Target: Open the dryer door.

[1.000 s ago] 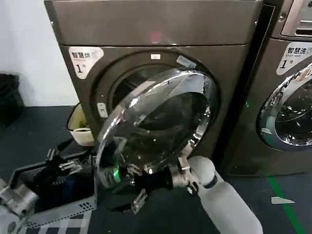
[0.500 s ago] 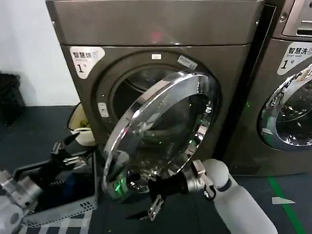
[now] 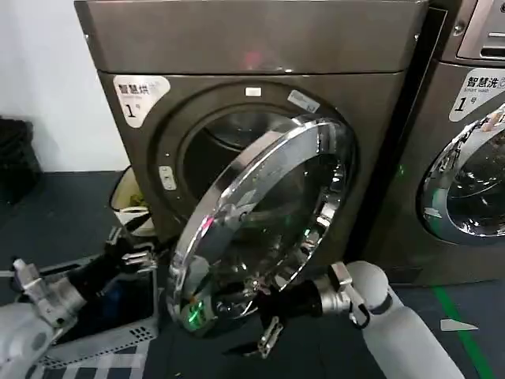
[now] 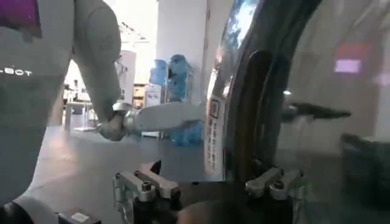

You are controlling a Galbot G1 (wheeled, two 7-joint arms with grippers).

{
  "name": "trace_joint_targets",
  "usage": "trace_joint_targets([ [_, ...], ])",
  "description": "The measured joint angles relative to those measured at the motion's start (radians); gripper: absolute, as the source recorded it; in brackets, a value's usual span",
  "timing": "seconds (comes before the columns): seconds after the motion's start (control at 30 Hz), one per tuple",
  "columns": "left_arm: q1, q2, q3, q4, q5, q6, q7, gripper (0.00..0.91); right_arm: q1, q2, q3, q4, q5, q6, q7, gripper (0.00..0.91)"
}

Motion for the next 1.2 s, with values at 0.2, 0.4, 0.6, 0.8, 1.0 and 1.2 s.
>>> trace_joint_targets([
  [0.2,-0.037,0.018,0.062,0.000,0.004,0.007,0.012,0.907,-0.063,-0.014,0.075,-0.001,-0.002,0.021,-0.022,0.907],
  [0.4,-0.059,0.023,0.111,-0.001,0.013,0.007,0.023,0.907,-0.135,-0.020,0.165,0.016,0.007,0.033,-0.029,0.907],
  [0.6,-0.076,0.020,0.145,-0.004,0.019,0.010,0.031,0.907,-0.200,-0.020,0.262,0.025,0.019,0.042,-0.027,0.907],
  [0.8,-0.084,0.018,0.162,-0.009,0.019,0.013,0.034,0.907,-0.252,-0.004,0.364,0.024,0.023,0.053,-0.009,0.907],
  [1.0,-0.084,0.016,0.181,-0.020,0.031,0.016,0.050,0.907,-0.312,0.021,0.468,0.037,0.025,0.069,0.006,0.907],
  [1.2,-0.092,0.022,0.198,-0.031,0.029,0.023,0.063,0.907,-0.372,0.053,0.570,0.063,0.022,0.089,0.038,0.907],
])
